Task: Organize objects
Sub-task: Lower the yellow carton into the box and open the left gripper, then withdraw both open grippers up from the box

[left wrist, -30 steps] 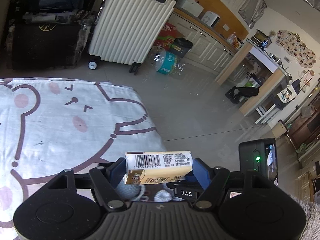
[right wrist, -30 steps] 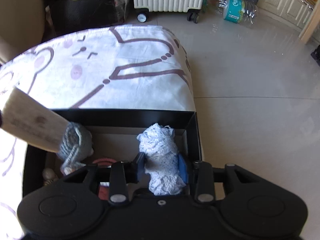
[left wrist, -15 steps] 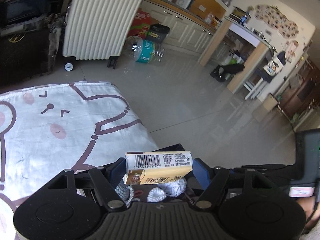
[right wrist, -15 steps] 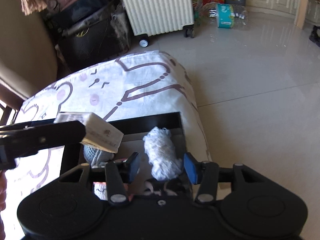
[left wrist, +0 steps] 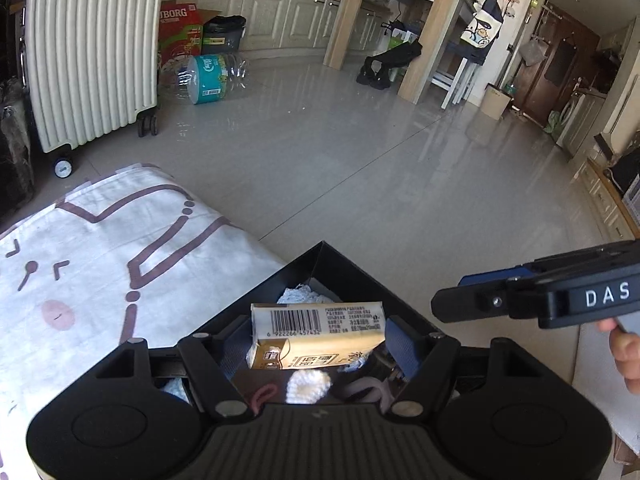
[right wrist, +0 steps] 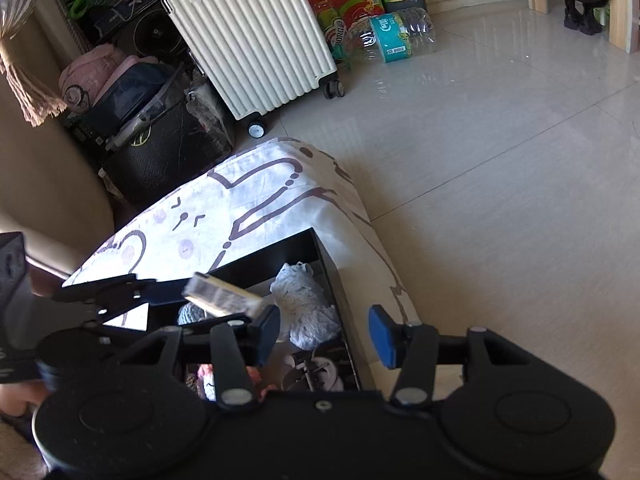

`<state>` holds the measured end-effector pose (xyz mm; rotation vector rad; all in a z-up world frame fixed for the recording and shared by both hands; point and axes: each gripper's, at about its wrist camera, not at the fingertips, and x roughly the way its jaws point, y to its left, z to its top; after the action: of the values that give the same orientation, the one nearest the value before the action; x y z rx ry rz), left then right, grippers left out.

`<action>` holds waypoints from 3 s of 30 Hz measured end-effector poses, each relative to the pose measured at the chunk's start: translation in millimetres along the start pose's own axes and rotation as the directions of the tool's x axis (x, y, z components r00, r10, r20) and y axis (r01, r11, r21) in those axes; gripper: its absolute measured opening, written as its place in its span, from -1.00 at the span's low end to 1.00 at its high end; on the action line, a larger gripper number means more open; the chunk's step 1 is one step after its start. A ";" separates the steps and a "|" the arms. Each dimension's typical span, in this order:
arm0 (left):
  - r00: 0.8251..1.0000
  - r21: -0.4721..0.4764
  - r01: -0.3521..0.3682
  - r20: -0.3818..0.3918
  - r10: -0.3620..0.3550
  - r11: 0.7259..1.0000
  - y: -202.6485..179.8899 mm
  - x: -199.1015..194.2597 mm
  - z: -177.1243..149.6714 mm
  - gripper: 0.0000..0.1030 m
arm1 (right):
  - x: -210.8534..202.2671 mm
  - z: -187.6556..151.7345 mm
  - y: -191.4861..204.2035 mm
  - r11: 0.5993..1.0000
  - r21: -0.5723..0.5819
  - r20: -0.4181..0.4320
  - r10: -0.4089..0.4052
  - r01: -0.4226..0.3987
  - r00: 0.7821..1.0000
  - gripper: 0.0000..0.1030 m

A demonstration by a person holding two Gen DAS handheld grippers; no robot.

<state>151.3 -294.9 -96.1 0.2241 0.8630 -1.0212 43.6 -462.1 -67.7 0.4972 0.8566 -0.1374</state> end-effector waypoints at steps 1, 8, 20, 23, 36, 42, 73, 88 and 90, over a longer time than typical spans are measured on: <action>1.000 0.000 0.004 0.002 -0.004 1.000 0.4 2.4 0.1 0.42 | -0.3 -0.4 -0.6 1.000 0.005 0.002 0.002 -0.002 1.000 -0.02; 0.996 -0.003 0.044 -0.083 -0.044 0.999 13.8 3.1 -8.0 0.41 | 3.0 -1.4 1.1 1.000 0.014 -0.001 0.003 -0.003 1.000 -0.02; 0.998 -0.022 -0.010 -0.055 0.009 1.000 20.9 -19.1 -9.6 0.63 | 10.7 1.9 26.3 0.999 -0.013 -0.013 0.043 -0.043 0.999 -0.02; 0.999 -0.039 -0.028 -0.038 0.026 0.999 24.8 -27.7 -9.6 0.68 | 13.2 2.8 30.5 0.999 -0.002 -0.017 0.050 -0.050 0.999 -0.03; 0.994 -0.170 -0.105 -0.031 0.101 0.980 44.8 -57.6 -18.4 0.66 | 53.7 12.6 49.8 0.995 0.090 -0.045 0.039 -0.035 0.998 -0.36; 0.982 -0.122 -0.172 -0.095 0.161 0.978 42.0 -49.9 -26.1 0.66 | 85.8 3.5 50.6 0.994 0.110 -0.133 -0.006 0.021 0.991 -0.36; 0.955 -0.244 -0.297 -0.057 0.292 0.923 29.6 -88.7 -21.1 0.66 | 26.0 3.1 74.3 0.994 -0.009 -0.026 -0.109 0.109 0.994 -0.34; 0.916 -0.336 -0.385 -0.023 0.401 0.860 4.9 -160.6 -36.8 0.69 | -37.3 -15.1 95.5 0.985 -0.098 0.070 -0.138 0.145 0.988 -0.24; 0.909 -0.342 -0.398 -0.023 0.416 0.851 1.6 -167.9 -41.1 0.73 | -45.2 -19.3 98.5 0.982 -0.117 0.080 -0.142 0.151 0.987 -0.22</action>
<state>91.6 -162.3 -2.8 0.0786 0.8827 -0.4658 31.4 -370.2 -8.5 0.3120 0.8258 -0.2346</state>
